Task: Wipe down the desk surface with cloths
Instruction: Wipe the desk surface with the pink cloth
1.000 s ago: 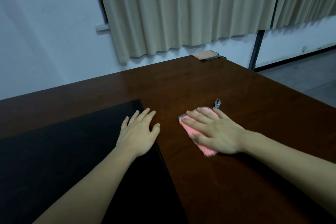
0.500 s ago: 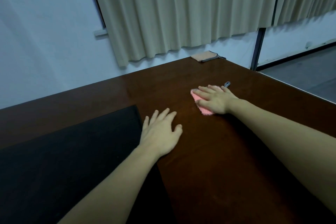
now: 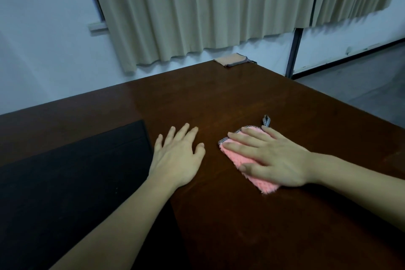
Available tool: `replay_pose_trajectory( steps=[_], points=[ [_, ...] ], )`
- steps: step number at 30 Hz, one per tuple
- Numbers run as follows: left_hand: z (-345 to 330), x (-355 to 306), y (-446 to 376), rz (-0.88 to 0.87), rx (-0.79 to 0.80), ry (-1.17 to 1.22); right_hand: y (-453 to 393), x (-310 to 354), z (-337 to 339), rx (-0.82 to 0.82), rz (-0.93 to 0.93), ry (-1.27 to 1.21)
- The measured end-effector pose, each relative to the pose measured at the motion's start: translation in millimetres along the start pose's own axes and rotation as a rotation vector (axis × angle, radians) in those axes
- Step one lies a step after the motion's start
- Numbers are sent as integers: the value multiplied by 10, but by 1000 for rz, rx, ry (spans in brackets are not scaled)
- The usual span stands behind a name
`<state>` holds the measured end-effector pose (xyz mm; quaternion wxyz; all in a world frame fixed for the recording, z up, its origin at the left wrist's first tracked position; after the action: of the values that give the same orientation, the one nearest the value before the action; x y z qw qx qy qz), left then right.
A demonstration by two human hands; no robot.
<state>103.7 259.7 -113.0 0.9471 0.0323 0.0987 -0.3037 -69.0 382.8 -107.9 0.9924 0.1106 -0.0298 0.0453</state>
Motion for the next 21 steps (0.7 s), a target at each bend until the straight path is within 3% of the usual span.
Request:
replay_pose_trajectory(
  steps=[13,21],
  points=[
    [6,-9,16,-9,20,-10,-1257,-1028,348,-45,-324,-66],
    [39,-32,40,-7,32,-10,-448,-363,169,-18,-97,-7]
  ],
)
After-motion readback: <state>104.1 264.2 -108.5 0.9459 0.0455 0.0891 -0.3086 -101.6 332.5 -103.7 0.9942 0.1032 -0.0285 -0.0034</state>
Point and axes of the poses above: each hand's wrist, its own y-axis away from the middle knuckle, its own z-axis out of the back of the hand, x = y × z, the point moved 6 cm from there along -y, towards the middle knuckle, and after that the axes turned 1 degree about -y, right-handed, at the moved point
